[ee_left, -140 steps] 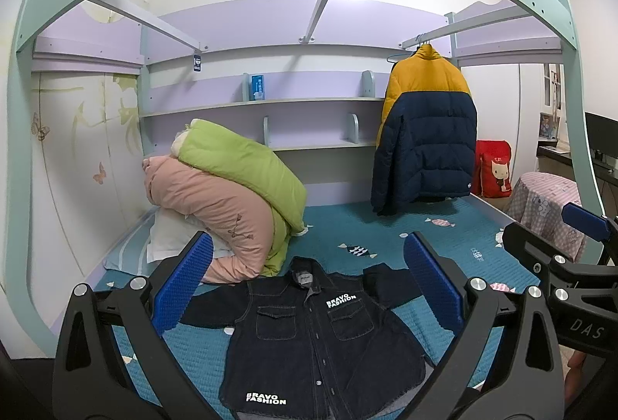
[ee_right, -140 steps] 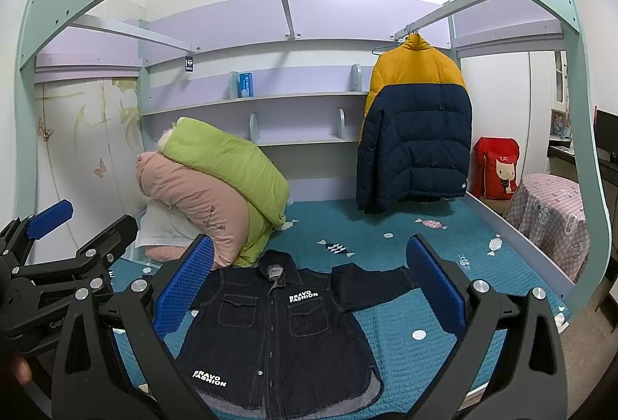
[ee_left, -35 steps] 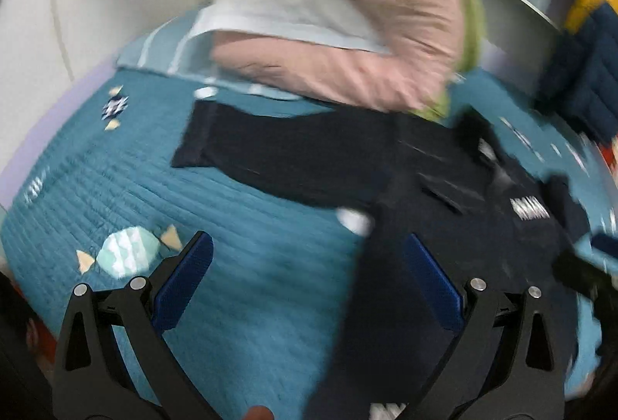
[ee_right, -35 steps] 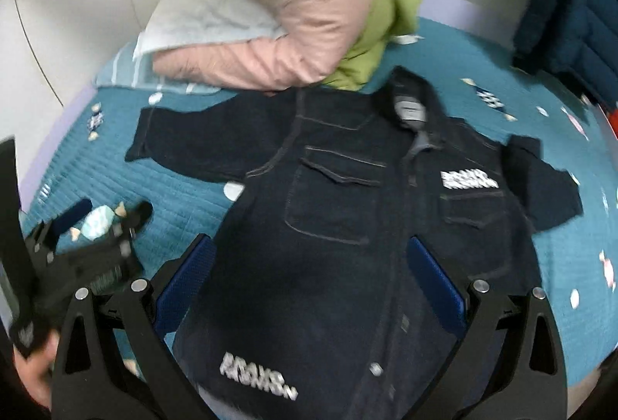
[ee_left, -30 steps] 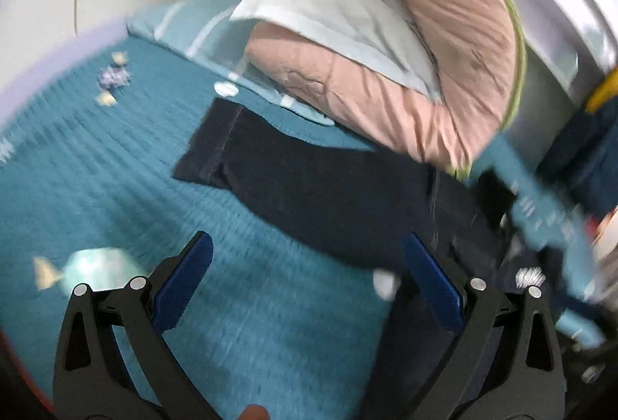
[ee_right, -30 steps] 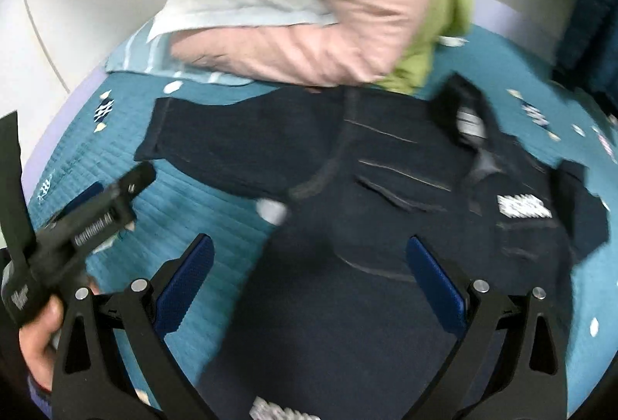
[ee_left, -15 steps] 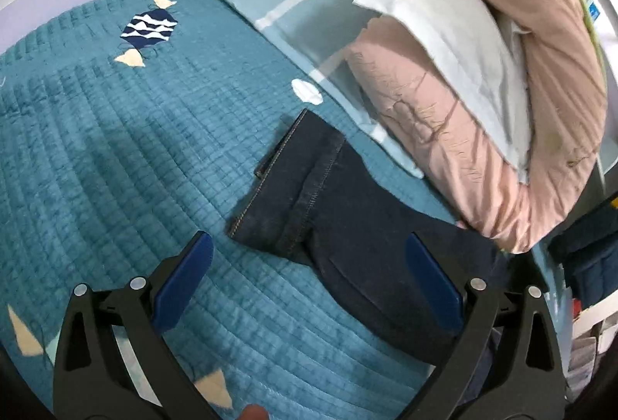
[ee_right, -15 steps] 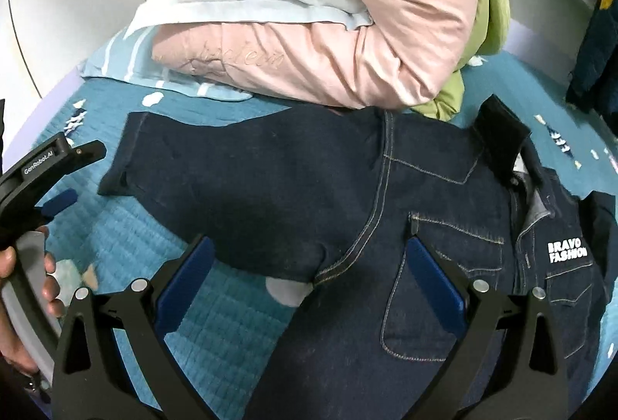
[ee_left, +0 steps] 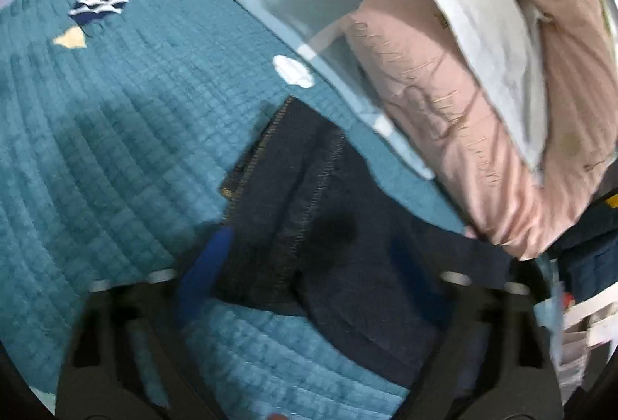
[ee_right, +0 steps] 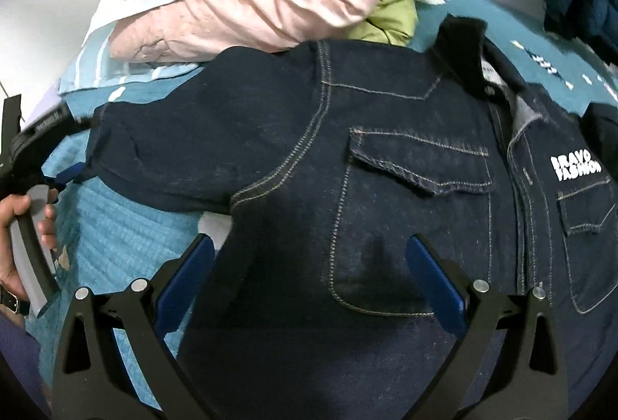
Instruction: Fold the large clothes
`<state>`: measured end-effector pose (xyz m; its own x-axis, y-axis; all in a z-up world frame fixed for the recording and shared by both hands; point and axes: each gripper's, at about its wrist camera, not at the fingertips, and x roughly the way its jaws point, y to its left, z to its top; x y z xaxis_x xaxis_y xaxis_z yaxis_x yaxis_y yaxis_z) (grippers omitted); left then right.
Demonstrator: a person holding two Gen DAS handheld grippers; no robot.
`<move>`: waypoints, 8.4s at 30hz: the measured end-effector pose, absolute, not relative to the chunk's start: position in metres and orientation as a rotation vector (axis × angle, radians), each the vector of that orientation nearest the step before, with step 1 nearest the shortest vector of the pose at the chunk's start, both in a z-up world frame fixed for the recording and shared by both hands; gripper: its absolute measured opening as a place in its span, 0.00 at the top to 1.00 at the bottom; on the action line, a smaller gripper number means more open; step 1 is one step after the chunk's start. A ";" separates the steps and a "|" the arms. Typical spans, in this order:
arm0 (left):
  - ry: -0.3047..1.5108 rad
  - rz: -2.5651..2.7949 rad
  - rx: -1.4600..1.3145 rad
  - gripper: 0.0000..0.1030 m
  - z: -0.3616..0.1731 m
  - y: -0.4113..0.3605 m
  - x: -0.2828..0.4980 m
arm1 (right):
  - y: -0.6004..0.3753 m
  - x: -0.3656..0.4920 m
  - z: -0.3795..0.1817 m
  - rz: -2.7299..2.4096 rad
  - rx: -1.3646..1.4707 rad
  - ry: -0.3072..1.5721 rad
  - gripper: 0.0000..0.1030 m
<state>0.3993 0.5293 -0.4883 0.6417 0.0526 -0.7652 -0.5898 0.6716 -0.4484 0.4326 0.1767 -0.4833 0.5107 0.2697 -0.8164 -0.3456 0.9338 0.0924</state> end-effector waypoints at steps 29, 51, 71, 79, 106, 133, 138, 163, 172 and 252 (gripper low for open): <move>0.467 0.049 -0.580 0.88 -0.325 0.443 0.377 | 0.144 0.468 -0.486 0.440 0.067 0.952 0.72; 0.756 -0.238 -0.497 0.88 -0.355 0.109 0.522 | -0.127 0.439 -0.470 0.403 0.176 1.017 0.81; 0.927 -0.111 -0.142 0.68 -0.424 -0.032 0.536 | -0.340 0.451 -0.488 0.110 0.551 0.998 0.67; 1.155 -0.149 -0.208 0.63 -0.493 -0.028 0.559 | -0.356 0.462 -0.484 0.088 0.622 0.945 0.67; 0.983 -0.318 -0.167 0.37 -0.447 -0.022 0.505 | -0.452 0.597 -0.515 -0.116 0.918 0.825 0.82; 0.828 -0.013 -0.192 0.35 -0.402 0.161 0.435 | -0.044 0.514 -0.345 0.674 0.060 0.592 0.96; 0.819 0.114 -0.299 0.35 -0.408 0.245 0.400 | 0.056 0.513 -0.437 0.726 -0.051 0.840 0.92; 0.895 -0.080 -0.332 0.31 -0.396 0.144 0.459 | -0.066 0.502 -0.436 0.581 0.195 0.948 0.27; 1.154 -0.137 -0.358 0.31 -0.481 0.111 0.520 | -0.154 0.554 -0.521 0.353 0.438 1.244 0.63; 1.056 -0.023 -0.124 0.91 -0.387 0.174 0.238 | -0.239 0.346 -0.401 0.390 0.196 1.108 0.91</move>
<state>0.2385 0.1740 -0.3872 0.4929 -0.0781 -0.8666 -0.0410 0.9928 -0.1127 0.3459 -0.2393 -0.4007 0.3877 0.4003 -0.8303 -0.2073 0.9156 0.3446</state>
